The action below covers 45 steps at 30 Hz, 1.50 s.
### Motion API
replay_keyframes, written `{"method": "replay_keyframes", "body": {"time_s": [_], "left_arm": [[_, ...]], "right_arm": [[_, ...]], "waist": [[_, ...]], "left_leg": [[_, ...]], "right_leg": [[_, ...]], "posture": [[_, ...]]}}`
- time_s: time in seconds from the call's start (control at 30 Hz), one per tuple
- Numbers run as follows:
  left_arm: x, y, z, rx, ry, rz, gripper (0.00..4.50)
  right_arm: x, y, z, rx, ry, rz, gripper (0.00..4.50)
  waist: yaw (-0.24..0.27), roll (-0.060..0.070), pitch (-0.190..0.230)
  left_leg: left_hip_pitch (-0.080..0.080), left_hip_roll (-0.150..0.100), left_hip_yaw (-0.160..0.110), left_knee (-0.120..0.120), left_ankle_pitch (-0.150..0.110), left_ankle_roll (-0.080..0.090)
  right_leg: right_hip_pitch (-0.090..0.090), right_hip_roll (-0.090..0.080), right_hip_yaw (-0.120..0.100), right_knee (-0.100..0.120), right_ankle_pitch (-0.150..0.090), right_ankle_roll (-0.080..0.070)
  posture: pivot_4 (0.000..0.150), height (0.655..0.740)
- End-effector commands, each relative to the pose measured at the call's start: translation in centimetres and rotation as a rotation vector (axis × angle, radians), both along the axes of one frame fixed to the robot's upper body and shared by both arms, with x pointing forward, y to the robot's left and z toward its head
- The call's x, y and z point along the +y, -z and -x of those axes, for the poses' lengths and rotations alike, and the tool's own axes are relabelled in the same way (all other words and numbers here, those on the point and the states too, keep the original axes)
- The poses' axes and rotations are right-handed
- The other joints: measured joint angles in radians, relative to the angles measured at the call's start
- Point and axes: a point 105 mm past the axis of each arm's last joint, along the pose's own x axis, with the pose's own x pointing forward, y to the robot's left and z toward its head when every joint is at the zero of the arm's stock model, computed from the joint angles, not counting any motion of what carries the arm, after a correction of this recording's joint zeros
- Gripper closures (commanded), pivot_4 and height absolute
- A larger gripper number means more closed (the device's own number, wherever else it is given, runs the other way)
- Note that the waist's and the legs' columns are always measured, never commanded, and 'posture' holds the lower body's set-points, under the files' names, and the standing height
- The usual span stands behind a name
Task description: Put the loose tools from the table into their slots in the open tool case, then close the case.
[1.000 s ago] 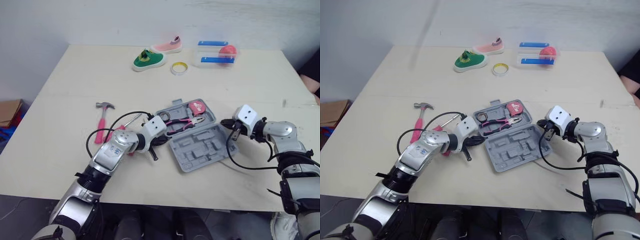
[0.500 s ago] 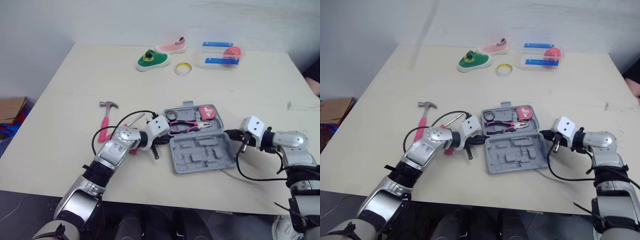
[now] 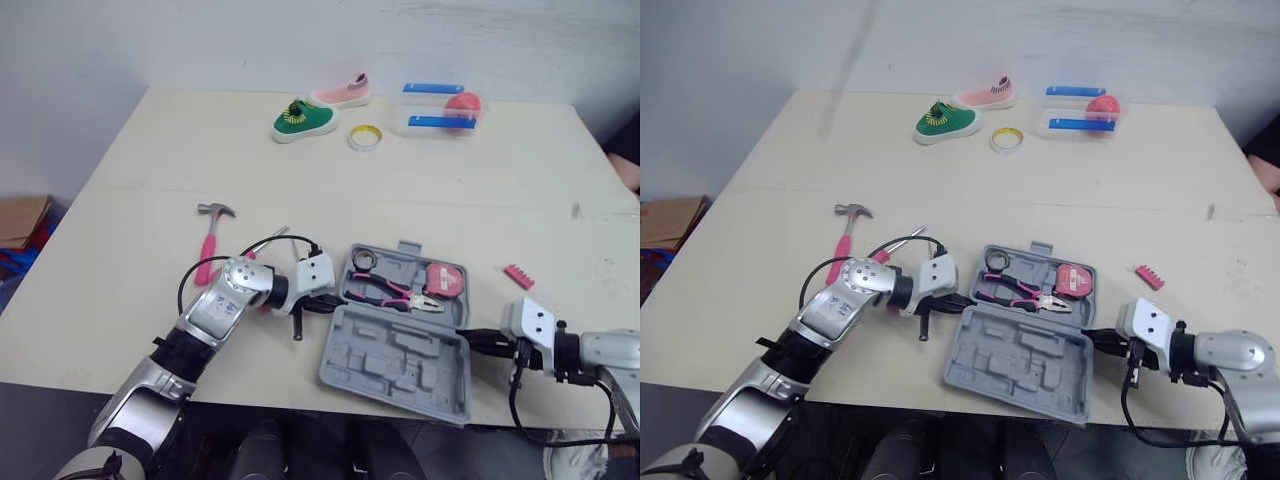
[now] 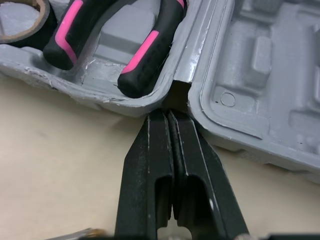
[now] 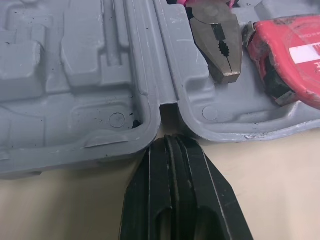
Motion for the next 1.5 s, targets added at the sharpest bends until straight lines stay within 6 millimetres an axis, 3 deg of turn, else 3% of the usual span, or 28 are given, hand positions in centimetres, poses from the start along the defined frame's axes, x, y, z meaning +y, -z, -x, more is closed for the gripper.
{"method": "replay_keyframes", "body": {"time_s": [0.03,0.2,0.43,0.67,0.93,1.0,1.07,1.17,1.3,1.33,1.5], "left_arm": [[-1.0,-0.6,1.2,-0.029,0.066,0.015,4.48],[-0.6,-0.5,1.6,-0.019,0.057,0.020,4.48],[-0.3,-0.6,2.1,-0.004,0.069,0.020,4.48],[0.2,-1.1,1.3,-0.042,0.001,0.039,4.48],[2.8,-4.5,2.7,-0.103,0.096,0.092,4.48],[3.5,-5.5,3.1,-0.147,0.133,0.122,3.94],[4.1,-6.6,2.8,-0.202,0.128,0.176,3.19],[13.5,-7.2,0.6,-0.219,-0.174,0.218,1.86],[18.8,-7.4,1.2,-0.265,-0.339,0.205,0.03],[21.1,-7.5,1.7,-0.293,-0.416,0.172,0.00],[29.6,-7.2,3.7,-0.353,-0.744,0.093,0.00]], "right_arm": [[1.4,-0.8,0.2,-0.048,-0.035,-0.022,4.50],[1.5,-0.5,0.1,-0.052,-0.021,-0.024,4.50],[1.4,-0.7,-1.7,-0.115,-0.015,0.004,4.50],[1.4,-0.9,-1.9,-0.096,-0.045,0.020,4.50],[-2.5,-3.3,-1.8,-0.108,0.052,0.070,4.50],[-3.3,-4.4,-1.5,-0.112,0.084,0.027,4.50],[-4.0,-5.0,-1.4,-0.107,0.121,0.015,3.82],[-8.9,-6.7,-0.3,-0.204,0.258,0.117,2.55],[-11.9,-6.9,0.6,-0.199,0.355,0.130,0.42],[-13.1,-7.1,0.8,-0.211,0.416,0.113,0.08],[-17.4,-6.5,3.2,-0.218,0.550,0.133,0.08]], "waist": [[0.000,0.000,0.000],[-0.002,0.000,0.000],[-0.006,0.000,0.000],[-0.002,0.000,0.000],[0.002,0.000,0.000],[0.002,0.000,0.000],[0.002,0.000,0.000],[-0.003,0.000,0.000],[-0.022,-0.001,0.000],[-0.023,-0.001,0.000],[-0.024,-0.001,0.000]], "left_leg": [[0.000,0.000,0.000,0.000,0.000,0.000],[0.000,0.000,0.000,0.000,0.000,0.000],[0.001,0.000,0.000,0.000,0.000,0.000],[0.000,0.000,0.000,0.000,0.000,0.001],[0.000,0.000,0.000,0.000,-0.001,0.001],[0.000,0.000,0.000,0.000,-0.001,0.001],[0.000,0.000,0.000,0.000,-0.001,0.001],[0.000,0.000,0.000,0.000,-0.004,0.007],[0.002,0.004,0.002,-0.002,-0.005,0.005],[0.002,0.004,0.002,-0.002,-0.006,0.005],[0.002,0.003,0.004,-0.003,-0.008,0.007]], "right_leg": [[0.000,0.000,0.000,0.000,0.000,0.000],[0.000,0.000,0.000,0.000,0.000,0.000],[0.000,0.001,0.000,0.000,0.000,0.000],[0.000,0.000,0.000,0.000,0.000,0.000],[0.000,0.000,0.000,0.000,0.000,0.000],[0.000,0.000,0.000,0.000,0.000,0.000],[0.000,0.000,0.000,-0.001,0.000,0.000],[0.000,0.000,0.000,0.000,0.000,0.000],[-0.001,0.002,-0.001,-0.001,-0.002,-0.003],[-0.001,0.002,-0.001,-0.001,-0.002,-0.003],[-0.002,-0.001,0.000,-0.002,-0.001,-0.003]], "posture": [[0.150,0.7400],[0.150,0.7400],[0.150,0.7400],[0.150,0.7400],[0.150,0.7400],[0.150,0.7400],[0.150,0.7400],[0.150,0.7400],[0.150,0.7400],[0.150,0.7400],[0.150,0.7400]]}}
